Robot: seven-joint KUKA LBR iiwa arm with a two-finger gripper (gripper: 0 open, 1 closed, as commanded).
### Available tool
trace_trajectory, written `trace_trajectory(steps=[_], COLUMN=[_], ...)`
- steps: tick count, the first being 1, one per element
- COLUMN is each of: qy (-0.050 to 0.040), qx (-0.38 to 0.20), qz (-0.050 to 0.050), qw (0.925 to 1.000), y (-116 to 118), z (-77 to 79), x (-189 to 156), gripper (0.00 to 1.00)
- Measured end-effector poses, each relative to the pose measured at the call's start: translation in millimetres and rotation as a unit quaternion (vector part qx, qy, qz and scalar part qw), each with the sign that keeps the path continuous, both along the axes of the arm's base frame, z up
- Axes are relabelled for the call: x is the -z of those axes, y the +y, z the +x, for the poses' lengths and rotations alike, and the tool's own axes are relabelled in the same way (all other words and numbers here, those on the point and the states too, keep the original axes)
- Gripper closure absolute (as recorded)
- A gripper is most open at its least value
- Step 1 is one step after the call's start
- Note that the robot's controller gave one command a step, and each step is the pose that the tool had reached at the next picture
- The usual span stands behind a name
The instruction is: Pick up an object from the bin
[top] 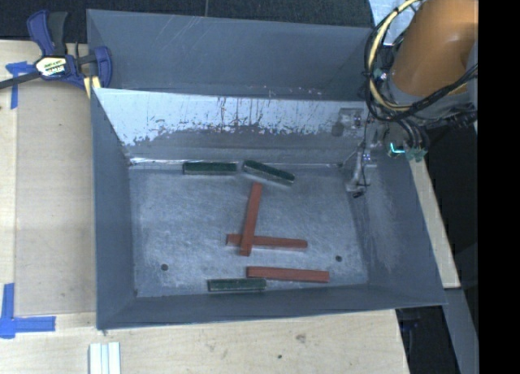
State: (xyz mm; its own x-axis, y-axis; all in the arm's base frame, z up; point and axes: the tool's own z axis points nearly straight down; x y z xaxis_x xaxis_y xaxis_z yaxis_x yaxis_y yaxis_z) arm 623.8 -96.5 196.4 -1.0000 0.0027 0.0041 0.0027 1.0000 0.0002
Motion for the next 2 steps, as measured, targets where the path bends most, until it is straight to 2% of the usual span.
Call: trace_trajectory(steps=[1,2], qy=[-0.0031,-0.0018], qx=[0.014,0.079], qz=[0.0,0.0], qw=[0.9999,0.9969], y=[65.1,122.9], z=[-75.1,-106.6], x=[125.3,96.4], gripper=[0.0,0.0])
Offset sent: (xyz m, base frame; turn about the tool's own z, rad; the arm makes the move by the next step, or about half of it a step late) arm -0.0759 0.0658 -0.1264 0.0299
